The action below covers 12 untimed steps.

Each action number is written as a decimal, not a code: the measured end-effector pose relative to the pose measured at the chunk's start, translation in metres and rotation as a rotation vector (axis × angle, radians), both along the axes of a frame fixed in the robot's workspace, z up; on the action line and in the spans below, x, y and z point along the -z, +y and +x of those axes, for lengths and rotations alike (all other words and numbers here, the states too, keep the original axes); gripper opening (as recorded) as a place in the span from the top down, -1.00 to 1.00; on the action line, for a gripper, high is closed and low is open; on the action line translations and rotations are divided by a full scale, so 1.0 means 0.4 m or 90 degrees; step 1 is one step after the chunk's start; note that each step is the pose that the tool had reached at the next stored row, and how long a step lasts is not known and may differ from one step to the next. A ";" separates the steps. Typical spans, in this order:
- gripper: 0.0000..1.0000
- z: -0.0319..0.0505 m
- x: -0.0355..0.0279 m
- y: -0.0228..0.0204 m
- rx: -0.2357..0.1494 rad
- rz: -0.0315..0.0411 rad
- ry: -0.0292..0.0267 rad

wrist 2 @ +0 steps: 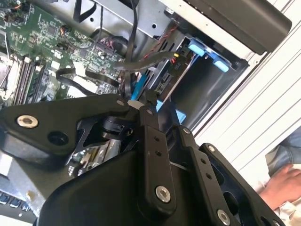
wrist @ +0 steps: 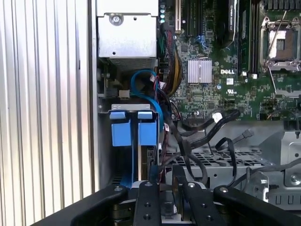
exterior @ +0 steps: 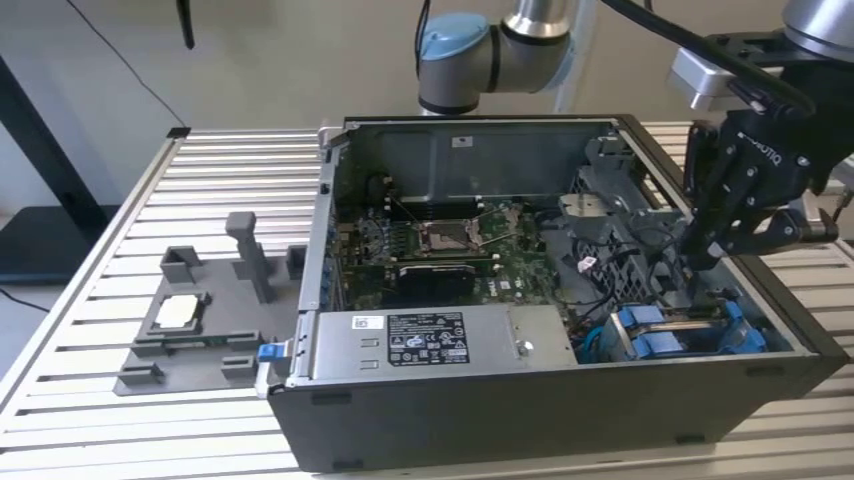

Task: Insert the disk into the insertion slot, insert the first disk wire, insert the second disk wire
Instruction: 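Insert the second disk wire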

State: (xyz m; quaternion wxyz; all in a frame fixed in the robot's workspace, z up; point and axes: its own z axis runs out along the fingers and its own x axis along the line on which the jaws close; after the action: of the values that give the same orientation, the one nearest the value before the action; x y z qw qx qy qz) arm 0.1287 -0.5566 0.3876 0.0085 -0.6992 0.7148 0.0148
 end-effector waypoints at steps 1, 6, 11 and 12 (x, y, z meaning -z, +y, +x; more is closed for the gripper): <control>0.47 -0.005 0.000 0.001 0.000 0.0000 -0.0016; 0.47 -0.032 0.000 0.007 0.000 0.0001 -0.0120; 0.47 -0.061 0.000 0.017 0.000 0.0001 -0.0246; 0.47 -0.066 0.000 0.020 0.000 0.0001 -0.0272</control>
State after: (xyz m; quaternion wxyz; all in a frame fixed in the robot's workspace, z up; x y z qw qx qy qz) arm 0.1023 -0.5487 0.3876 0.0238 -0.6993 0.7144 -0.0001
